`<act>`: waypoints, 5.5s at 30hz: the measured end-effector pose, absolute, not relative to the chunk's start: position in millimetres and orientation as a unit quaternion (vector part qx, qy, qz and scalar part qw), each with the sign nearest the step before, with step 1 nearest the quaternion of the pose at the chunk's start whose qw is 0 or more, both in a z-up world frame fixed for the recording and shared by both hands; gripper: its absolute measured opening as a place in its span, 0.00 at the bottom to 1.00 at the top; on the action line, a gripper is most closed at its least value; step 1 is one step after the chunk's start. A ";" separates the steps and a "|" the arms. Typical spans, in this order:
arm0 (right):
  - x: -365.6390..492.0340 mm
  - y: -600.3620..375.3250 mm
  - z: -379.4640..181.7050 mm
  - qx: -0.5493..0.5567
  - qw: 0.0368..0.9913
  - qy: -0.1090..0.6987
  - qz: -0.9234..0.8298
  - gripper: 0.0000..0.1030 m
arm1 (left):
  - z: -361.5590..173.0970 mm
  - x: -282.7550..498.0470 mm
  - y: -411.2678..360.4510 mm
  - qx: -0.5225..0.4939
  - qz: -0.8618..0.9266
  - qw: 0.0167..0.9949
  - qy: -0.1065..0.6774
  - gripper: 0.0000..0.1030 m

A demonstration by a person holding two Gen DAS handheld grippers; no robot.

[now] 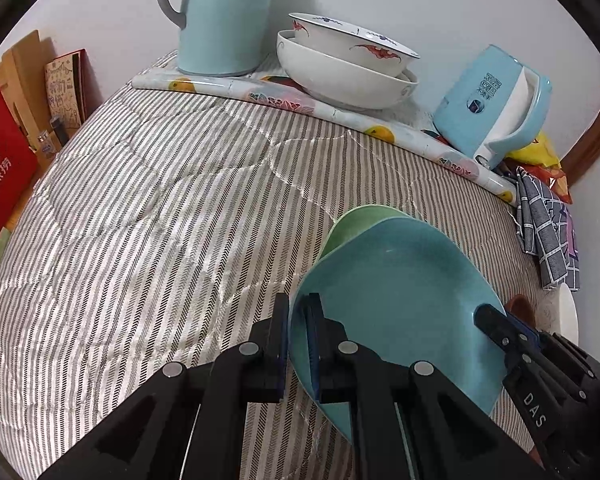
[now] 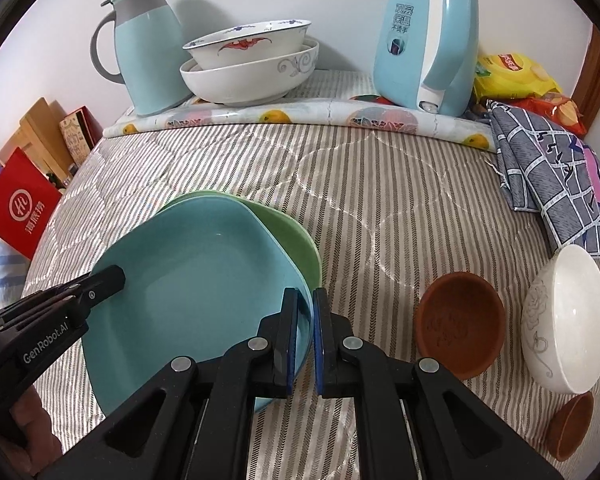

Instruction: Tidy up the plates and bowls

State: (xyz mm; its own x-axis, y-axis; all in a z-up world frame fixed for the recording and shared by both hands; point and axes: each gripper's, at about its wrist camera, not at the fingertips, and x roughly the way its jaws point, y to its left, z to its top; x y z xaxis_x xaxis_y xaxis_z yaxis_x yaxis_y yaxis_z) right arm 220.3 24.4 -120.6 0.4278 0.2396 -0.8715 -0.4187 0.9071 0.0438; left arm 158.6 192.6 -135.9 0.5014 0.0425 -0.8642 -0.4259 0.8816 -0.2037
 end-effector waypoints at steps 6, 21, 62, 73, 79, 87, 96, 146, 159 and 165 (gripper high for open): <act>228.6 28.5 -123.6 -0.098 0.840 0.498 0.194 0.09 | -138.9 161.2 192.9 -0.198 0.133 0.842 0.484 0.09; 241.7 36.9 -128.8 -0.105 0.844 0.488 0.198 0.13 | -137.0 162.9 193.3 -0.197 0.127 0.838 0.493 0.10; 175.7 -115.6 -54.5 -0.020 0.896 0.429 0.115 0.54 | -67.3 137.3 96.3 -0.142 0.074 0.880 0.448 0.26; 168.1 -190.2 -57.8 0.007 0.895 0.441 0.060 0.54 | -61.3 151.8 49.2 -0.119 0.062 0.885 0.446 0.26; 167.9 -229.3 -67.9 0.033 0.893 0.449 0.029 0.56 | -69.3 164.0 26.0 -0.114 0.057 0.879 0.459 0.27; 169.3 -261.0 -79.3 0.042 0.888 0.457 0.008 0.56 | -82.1 180.3 1.5 -0.113 0.033 0.875 0.470 0.27; 181.1 -273.5 -100.6 0.051 0.876 0.479 0.014 0.56 | -100.4 201.2 -7.7 -0.113 0.028 0.868 0.482 0.41; 196.6 -279.8 -152.2 0.053 0.853 0.518 0.037 0.16 | -154.3 246.6 -17.9 -0.133 0.014 0.851 0.508 0.12; 190.4 -277.8 -145.1 0.051 0.865 0.498 0.036 0.10 | -143.5 236.4 -24.8 -0.130 -0.003 0.861 0.492 0.08; 186.7 -276.8 -140.4 0.060 0.867 0.494 0.038 0.09 | -139.1 229.7 -24.3 -0.133 -0.005 0.863 0.487 0.08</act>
State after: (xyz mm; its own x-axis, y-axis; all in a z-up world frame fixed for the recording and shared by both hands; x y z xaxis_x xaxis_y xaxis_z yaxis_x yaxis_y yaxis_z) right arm 186.7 -276.8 -140.4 0.5099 0.1248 -0.8511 -0.0065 0.9900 0.1413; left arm 229.7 -24.3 -139.1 0.5264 -0.1392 -0.8387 -0.1203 0.9644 -0.2356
